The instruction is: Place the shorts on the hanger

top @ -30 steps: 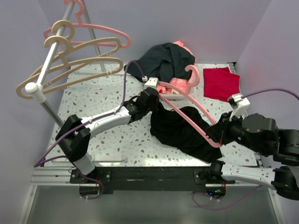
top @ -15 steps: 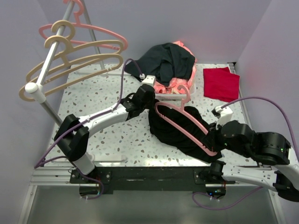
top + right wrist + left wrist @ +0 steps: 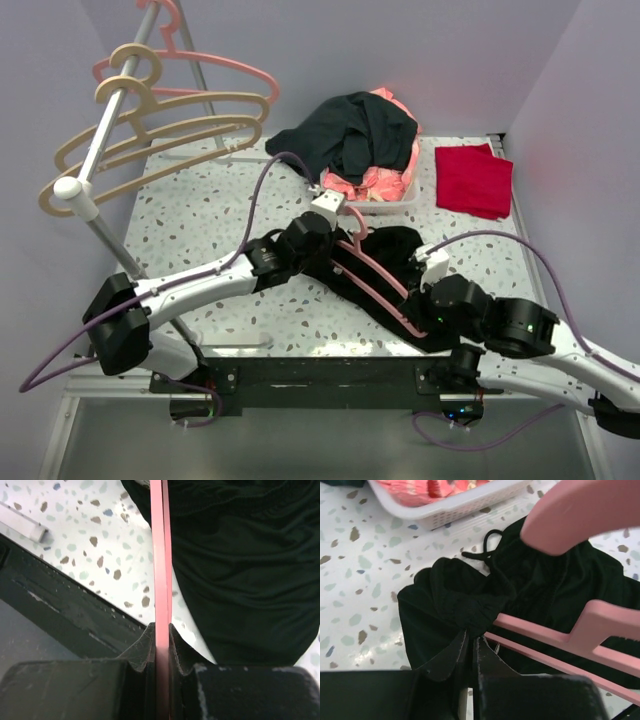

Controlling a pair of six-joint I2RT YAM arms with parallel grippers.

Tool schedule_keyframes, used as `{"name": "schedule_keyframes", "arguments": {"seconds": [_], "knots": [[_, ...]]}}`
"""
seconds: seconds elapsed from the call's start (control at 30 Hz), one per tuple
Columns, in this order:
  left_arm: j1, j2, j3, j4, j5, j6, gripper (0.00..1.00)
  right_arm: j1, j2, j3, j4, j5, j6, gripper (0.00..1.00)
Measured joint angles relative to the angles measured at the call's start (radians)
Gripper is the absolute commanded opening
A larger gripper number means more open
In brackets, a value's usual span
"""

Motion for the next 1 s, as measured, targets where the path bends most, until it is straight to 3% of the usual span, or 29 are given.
{"name": "schedule_keyframes", "arguments": {"seconds": [0.27,0.47,0.6,0.77,1.0], "knots": [[0.002,-0.165,-0.121,0.039,-0.05,0.002,0.46,0.0,-0.066,-0.251,0.356,0.002,-0.028,0.0],[-0.002,-0.21,-0.124,0.094,-0.065,0.018,0.48,0.0,-0.167,-0.326,0.438,0.002,-0.035,0.0],[-0.002,-0.261,-0.178,0.166,-0.039,0.045,0.57,0.0,-0.22,-0.337,0.473,0.004,-0.045,0.0],[-0.006,-0.33,-0.286,0.329,0.063,0.083,0.65,0.0,-0.162,-0.367,0.531,0.003,-0.063,0.0],[-0.016,-0.264,-0.3,0.489,0.131,0.131,0.68,0.0,-0.14,-0.394,0.572,0.002,-0.081,0.0]]}}
